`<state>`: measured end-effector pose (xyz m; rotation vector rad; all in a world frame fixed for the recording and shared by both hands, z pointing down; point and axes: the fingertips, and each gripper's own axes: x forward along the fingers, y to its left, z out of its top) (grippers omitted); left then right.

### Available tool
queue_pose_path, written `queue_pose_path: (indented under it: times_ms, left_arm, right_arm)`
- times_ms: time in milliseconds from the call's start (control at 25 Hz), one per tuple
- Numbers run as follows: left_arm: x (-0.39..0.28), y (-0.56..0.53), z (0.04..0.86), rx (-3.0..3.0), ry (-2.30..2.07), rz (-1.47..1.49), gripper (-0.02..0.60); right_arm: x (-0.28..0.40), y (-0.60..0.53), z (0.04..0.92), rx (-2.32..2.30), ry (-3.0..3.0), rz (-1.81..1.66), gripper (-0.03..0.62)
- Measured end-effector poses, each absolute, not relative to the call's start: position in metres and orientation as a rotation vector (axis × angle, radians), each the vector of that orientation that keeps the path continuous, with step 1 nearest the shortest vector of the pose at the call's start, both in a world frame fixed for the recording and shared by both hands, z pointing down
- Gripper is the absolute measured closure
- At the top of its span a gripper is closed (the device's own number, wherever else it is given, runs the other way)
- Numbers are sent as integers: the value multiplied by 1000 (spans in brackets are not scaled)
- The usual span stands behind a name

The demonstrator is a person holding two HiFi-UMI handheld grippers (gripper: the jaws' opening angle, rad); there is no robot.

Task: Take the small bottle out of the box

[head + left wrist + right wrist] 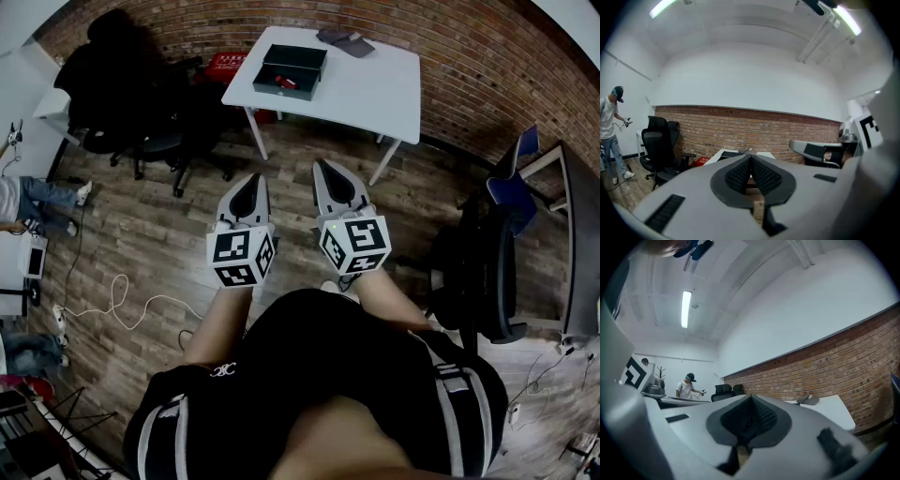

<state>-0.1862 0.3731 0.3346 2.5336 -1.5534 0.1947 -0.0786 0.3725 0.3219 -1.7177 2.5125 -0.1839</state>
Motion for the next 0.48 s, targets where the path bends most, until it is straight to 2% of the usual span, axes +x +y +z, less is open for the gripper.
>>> queue_pose_path:
  times_ms: [480]
  left_arm:
    - [-148,368,340,2517,-1567,208,569]
  right_arm:
    - [-57,368,325,-1635,2567,-180,565]
